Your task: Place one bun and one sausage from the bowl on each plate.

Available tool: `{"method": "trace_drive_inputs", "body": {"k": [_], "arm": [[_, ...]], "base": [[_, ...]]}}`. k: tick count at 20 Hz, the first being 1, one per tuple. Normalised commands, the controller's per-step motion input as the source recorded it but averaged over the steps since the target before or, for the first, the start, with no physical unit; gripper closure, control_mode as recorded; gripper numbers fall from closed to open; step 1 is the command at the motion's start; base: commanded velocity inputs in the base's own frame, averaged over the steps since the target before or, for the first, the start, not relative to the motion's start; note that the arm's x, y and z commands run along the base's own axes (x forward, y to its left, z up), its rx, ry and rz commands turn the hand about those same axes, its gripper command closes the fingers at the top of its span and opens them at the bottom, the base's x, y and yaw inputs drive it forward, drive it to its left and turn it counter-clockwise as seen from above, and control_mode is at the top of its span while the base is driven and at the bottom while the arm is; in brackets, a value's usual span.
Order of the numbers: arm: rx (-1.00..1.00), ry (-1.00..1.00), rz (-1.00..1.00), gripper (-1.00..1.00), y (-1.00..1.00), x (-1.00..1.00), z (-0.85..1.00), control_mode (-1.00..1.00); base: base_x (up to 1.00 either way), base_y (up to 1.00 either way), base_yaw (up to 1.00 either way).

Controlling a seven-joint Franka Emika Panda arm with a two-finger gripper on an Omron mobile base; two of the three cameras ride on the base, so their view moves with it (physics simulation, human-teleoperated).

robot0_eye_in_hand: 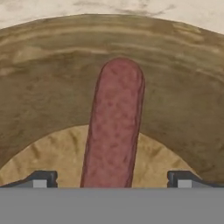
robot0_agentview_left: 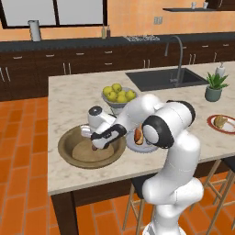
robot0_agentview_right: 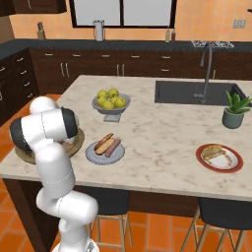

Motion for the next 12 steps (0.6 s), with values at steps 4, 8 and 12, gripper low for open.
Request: {"method": "trace_drive_inputs", "body": {"k": [4, 8, 12], "arm": [[0.00, 0.00, -0.02, 1.00, 0.00, 0.01, -0.13, -1.00], [0.00, 0.00, -0.02, 1.00, -0.10, -0.19, 0.14, -1.00], [0.13, -0.09, -0.02, 1.00, -0.46, -0.54, 0.93, -1.00]], "base": [[0.00, 0.00, 0.00], [0.00, 0.00, 0.00], [0.00, 0.00, 0.00]]}}
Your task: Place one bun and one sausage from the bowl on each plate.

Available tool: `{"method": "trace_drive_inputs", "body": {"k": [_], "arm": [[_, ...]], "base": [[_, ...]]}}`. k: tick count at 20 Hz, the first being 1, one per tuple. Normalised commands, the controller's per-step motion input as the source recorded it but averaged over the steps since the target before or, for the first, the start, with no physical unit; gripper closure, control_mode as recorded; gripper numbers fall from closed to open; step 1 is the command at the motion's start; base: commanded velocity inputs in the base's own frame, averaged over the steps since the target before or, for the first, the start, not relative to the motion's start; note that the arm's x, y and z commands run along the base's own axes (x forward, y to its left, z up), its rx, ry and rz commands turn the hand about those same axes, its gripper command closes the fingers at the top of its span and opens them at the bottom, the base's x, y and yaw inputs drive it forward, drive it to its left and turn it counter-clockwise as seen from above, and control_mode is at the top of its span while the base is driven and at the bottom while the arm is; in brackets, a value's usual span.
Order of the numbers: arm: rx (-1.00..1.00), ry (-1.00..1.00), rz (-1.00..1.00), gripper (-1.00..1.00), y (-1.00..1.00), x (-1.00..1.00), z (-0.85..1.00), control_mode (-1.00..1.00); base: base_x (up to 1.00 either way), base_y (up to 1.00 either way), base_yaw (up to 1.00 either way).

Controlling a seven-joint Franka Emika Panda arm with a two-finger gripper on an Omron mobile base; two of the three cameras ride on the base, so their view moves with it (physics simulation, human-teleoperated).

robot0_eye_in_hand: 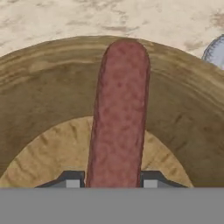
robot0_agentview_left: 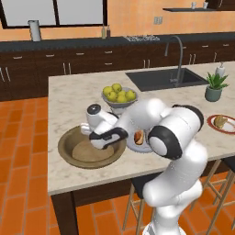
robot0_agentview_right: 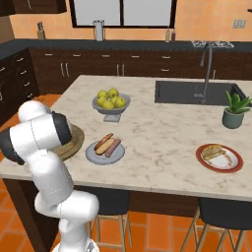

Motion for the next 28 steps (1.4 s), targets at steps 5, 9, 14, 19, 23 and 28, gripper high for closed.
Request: {"method": "trace_drive_inputs", "body": {"k": [5, 9, 14, 19, 23, 28], "arm": [[0.28, -0.11, -0.03, 1.00, -0.86, -0.87, 1.00, -1.00], [0.30, -0.07, -0.07, 1.00, -1.00, -0.99, 1.00, -1.00], [0.25, -0.03, -0.08, 1.00, -0.83, -0.96, 1.00, -1.00], [0.11, 0.00, -0.05, 1.00, -0.30, -0.55, 0.80, 1.00], [0.00, 0.00, 0.00, 1.00, 0.00, 0.00, 0.00, 1.00], [0.00, 0.00, 0.00, 1.00, 0.00, 0.00, 0.00, 1.00]], "base": [[0.00, 0.00, 0.00], [0.00, 0.00, 0.00], [0.00, 0.00, 0.00], [-0.20, -0.13, -0.01], [-0.81, -0.96, -0.13], [0.03, -1.00, -0.13]]}}
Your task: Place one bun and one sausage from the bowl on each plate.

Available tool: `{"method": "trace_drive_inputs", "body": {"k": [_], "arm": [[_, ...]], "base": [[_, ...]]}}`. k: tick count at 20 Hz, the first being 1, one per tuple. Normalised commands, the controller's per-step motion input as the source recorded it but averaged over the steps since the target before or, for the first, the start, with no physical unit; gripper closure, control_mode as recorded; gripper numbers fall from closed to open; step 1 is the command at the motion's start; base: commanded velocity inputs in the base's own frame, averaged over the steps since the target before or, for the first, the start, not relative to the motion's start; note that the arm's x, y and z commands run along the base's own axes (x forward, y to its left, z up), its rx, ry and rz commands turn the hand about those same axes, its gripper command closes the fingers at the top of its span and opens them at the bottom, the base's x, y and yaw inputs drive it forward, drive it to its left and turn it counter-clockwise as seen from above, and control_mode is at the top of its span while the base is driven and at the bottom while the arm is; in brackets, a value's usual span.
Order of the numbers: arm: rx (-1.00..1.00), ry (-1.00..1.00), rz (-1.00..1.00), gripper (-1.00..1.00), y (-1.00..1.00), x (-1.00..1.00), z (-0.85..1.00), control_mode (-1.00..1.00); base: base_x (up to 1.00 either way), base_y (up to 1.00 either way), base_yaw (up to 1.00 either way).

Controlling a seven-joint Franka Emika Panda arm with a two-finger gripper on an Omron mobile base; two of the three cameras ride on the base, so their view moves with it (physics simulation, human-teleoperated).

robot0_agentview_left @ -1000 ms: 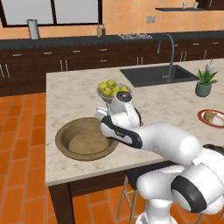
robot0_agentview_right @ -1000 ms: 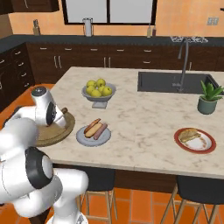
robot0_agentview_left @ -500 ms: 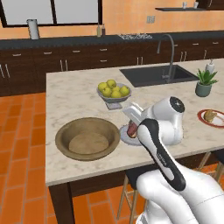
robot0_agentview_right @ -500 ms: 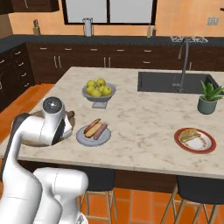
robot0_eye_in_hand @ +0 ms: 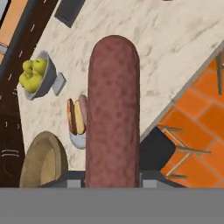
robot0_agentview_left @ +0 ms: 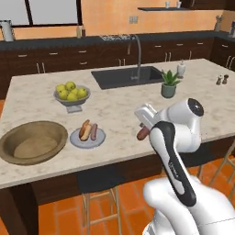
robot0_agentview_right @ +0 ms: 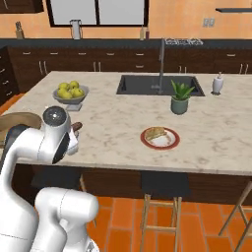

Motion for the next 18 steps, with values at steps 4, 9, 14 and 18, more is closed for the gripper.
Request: {"method": "trace_drive_inputs", "body": {"k": [4, 9, 14, 18], "arm": [[0.00, 0.00, 0.00, 1.00, 0.00, 0.00, 0.00, 1.00], [0.00, 0.00, 0.00, 1.00, 0.00, 0.00, 0.00, 1.00], [0.07, 0.11, 0.07, 1.00, -0.56, 0.54, -0.07, -1.00], [-0.01, 0.33, 0.02, 1.00, -0.30, 1.00, -0.81, -1.00]], "base": [[0.36, -1.00, -0.04], [0.80, -1.00, 0.03], [0.38, -0.40, 0.07], [0.00, 0.00, 0.00]]}}
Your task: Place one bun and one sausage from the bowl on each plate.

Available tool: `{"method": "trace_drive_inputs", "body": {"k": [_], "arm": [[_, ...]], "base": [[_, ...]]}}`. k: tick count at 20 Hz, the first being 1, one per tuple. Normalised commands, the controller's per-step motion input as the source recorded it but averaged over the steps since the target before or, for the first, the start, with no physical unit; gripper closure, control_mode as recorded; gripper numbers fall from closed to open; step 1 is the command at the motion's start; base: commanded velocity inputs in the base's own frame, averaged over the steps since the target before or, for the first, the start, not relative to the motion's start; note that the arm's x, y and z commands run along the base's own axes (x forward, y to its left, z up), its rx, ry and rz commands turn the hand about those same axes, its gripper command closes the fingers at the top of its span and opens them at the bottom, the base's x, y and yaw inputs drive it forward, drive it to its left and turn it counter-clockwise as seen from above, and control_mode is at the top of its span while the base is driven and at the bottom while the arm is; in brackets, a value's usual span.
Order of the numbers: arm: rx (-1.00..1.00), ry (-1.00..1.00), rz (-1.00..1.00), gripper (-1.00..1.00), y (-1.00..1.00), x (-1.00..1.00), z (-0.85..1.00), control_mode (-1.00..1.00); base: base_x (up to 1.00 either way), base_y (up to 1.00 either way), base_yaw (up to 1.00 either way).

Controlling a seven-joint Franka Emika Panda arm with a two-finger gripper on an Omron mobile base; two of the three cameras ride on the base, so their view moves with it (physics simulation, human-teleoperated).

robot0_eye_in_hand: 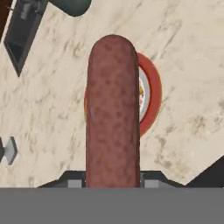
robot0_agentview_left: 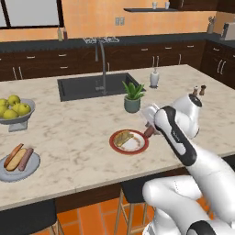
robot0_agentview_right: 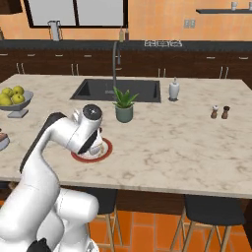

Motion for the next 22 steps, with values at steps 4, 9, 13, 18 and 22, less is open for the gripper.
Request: {"method": "trace_drive_inputs", "body": {"k": [4, 9, 13, 18, 22], "arm": [[-0.06, 0.42, 0.00, 1.00, 0.22, 1.00, -0.92, -1.00], [-0.02, 0.19, 0.00, 1.00, 0.14, 0.56, -0.69, -1.00], [-0.06, 0.00, 0.00, 1.00, 0.00, 0.36, -0.69, -1.00], [-0.08, -0.03, 0.00, 1.00, 0.00, 0.24, -0.61, -1.00], [-0.04, -0.01, 0.00, -1.00, 0.00, 0.27, -0.25, -1.00]], "base": [[0.00, 0.00, 0.00], [0.00, 0.00, 0.00], [0.00, 0.00, 0.00], [0.00, 0.00, 0.00], [0.00, 0.00, 0.00]]}}
